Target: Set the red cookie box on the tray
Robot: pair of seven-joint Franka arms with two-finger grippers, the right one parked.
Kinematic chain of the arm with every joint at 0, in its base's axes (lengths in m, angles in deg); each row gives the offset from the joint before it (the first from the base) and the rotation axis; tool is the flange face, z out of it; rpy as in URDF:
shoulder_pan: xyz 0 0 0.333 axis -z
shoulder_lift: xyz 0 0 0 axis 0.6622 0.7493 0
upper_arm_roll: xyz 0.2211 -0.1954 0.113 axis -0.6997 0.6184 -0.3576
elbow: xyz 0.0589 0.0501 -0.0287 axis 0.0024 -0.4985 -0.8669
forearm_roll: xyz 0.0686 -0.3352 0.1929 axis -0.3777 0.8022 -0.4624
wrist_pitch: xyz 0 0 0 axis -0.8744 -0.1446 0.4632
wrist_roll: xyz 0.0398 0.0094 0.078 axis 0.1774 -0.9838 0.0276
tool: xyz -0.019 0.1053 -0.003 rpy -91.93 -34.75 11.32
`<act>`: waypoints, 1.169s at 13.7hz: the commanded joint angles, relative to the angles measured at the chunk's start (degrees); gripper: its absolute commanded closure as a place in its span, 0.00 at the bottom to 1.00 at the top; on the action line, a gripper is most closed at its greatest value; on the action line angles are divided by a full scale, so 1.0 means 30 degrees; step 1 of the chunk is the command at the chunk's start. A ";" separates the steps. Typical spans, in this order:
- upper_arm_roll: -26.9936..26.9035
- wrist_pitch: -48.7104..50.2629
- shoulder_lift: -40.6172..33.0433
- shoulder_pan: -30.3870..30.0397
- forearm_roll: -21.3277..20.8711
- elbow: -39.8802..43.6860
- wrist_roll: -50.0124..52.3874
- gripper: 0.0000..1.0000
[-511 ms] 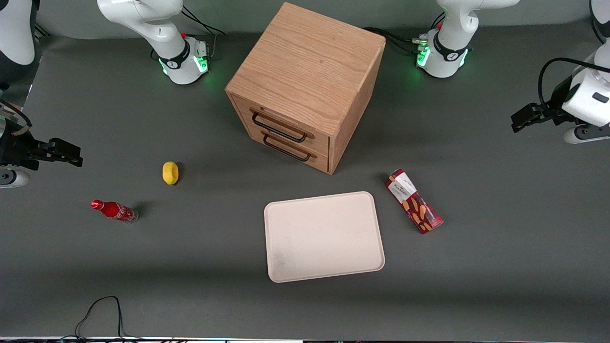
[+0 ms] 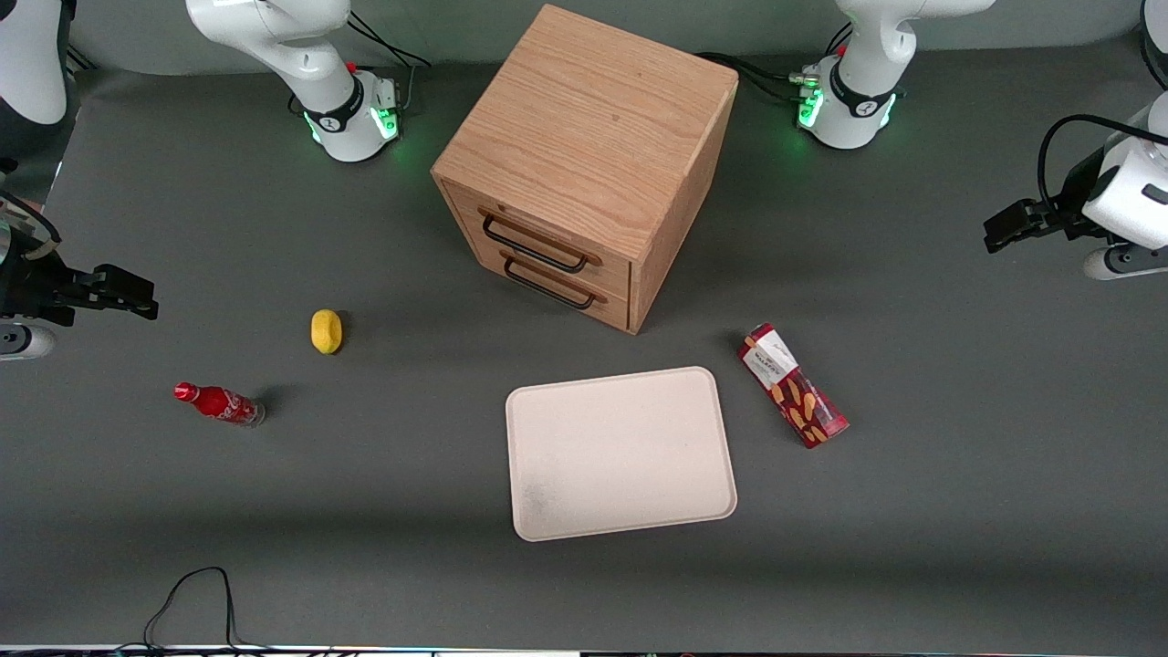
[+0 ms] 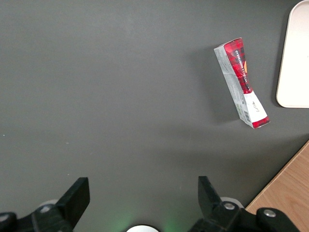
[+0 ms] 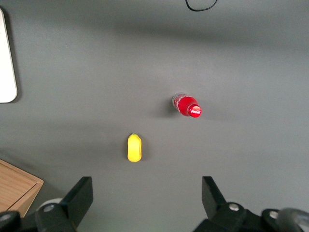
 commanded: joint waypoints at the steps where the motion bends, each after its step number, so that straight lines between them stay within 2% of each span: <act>1: -0.0328 0.0622 0.0175 0.0390 0.0025 0.0482 -0.0155 0.00; 16: -0.0181 0.1208 0.0438 0.0362 -0.0004 0.1007 -0.0066 0.00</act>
